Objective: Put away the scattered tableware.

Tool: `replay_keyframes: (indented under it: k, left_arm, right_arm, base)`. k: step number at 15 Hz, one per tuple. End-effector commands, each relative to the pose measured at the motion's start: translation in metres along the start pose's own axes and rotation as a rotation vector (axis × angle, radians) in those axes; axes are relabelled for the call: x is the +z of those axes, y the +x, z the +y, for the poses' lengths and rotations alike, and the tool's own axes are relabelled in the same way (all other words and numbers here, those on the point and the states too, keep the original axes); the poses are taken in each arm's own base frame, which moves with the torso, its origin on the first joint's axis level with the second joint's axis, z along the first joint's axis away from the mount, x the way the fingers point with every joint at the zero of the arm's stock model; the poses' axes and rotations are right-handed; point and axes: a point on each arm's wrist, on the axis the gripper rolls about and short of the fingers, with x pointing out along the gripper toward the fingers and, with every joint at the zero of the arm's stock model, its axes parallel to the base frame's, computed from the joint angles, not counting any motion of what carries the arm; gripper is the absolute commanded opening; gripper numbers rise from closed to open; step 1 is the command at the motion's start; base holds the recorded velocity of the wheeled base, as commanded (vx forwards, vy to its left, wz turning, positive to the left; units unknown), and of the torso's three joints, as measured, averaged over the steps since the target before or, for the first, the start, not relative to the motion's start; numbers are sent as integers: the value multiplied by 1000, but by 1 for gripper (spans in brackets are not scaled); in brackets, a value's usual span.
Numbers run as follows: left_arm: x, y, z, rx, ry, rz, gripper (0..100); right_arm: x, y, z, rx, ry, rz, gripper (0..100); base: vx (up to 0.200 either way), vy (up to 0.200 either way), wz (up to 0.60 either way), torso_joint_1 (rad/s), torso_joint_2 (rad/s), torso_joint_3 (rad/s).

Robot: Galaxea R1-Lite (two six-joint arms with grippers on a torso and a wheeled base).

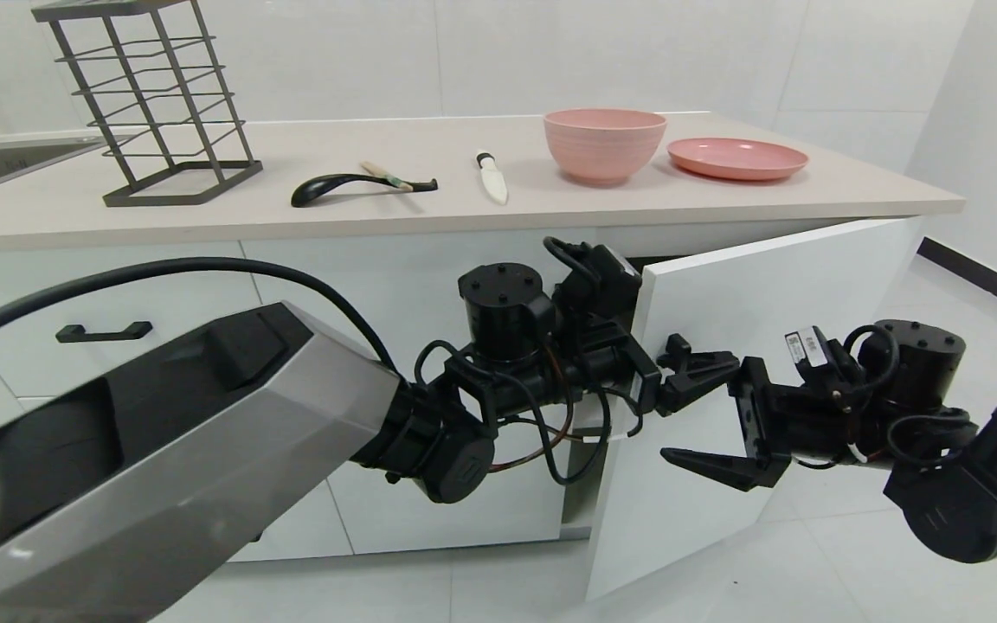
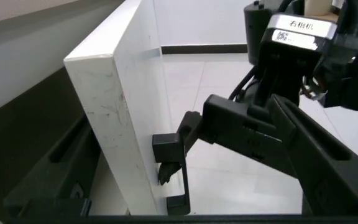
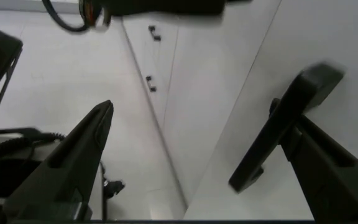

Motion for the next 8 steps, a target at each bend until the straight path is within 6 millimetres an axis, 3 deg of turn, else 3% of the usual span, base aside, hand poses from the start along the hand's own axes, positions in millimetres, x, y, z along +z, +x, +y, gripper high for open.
replay_keyframes:
  k: [1, 6, 8]
  left_arm:
    - [-3, 3, -5, -20, -7, 6, 100]
    - [-3, 3, -4, -17, -8, 6, 100]
    - [-4, 4, -5, 7, -20, 17, 100]
  right_arm:
    - [-22, -7, -7, -38, 62, 31, 100]
    - [-30, -37, -19, -140, 69, 45, 100]
    - [-20, -48, -10, -163, 57, 47, 100]
  base:
    - [0, 0, 0, 0, 0, 0]
    - [0, 0, 0, 0, 0, 0]
    - [0, 0, 0, 0, 0, 0]
